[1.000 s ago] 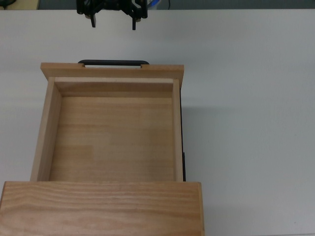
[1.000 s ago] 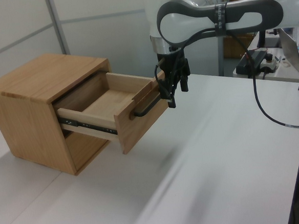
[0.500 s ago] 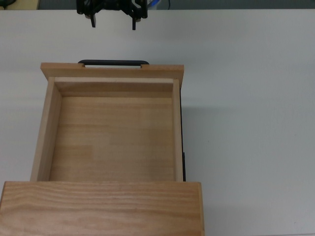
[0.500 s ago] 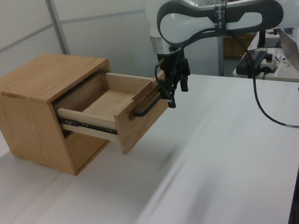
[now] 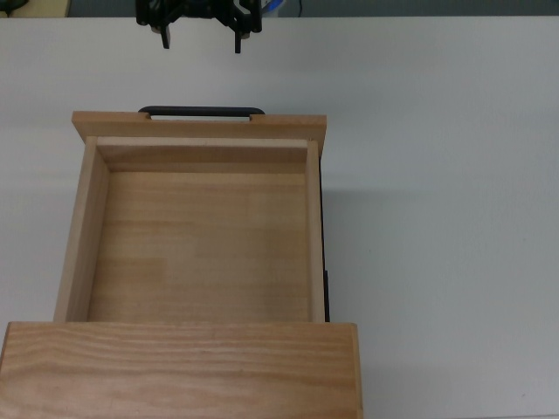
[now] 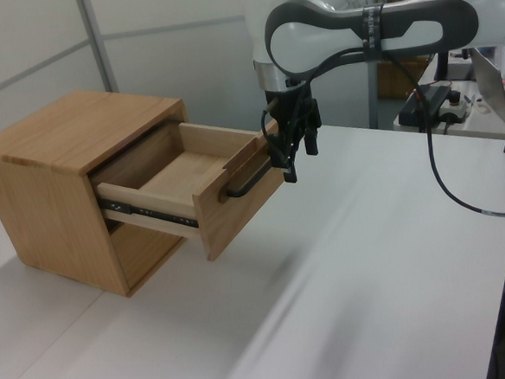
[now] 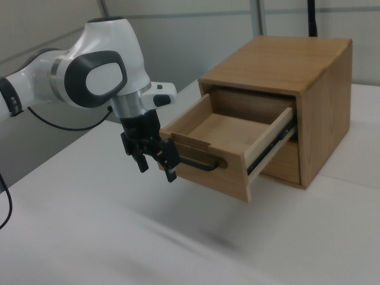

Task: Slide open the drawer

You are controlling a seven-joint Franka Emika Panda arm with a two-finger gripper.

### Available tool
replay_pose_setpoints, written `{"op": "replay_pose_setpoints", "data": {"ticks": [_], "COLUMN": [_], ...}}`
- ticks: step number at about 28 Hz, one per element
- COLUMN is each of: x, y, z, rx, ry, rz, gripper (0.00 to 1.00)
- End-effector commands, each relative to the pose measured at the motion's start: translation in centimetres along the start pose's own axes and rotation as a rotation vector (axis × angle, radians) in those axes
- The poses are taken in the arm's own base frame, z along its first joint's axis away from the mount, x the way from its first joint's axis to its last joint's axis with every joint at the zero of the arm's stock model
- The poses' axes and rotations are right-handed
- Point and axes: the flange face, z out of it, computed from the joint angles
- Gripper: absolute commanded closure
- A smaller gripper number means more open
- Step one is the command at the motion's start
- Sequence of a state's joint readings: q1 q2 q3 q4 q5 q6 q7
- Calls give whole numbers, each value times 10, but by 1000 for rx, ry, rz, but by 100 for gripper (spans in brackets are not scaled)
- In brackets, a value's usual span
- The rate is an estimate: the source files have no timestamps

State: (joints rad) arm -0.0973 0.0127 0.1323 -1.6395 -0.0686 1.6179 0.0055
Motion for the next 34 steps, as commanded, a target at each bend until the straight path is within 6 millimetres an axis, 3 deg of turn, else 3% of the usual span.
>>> {"op": "replay_pose_setpoints", "data": {"ticks": [1, 34], "x": [1, 7], "y": [1, 1], "z": [-2, 10], "rx": [-12, -9], "ry": [-4, -24], "rz": [-20, -12], "gripper": [0, 0]}}
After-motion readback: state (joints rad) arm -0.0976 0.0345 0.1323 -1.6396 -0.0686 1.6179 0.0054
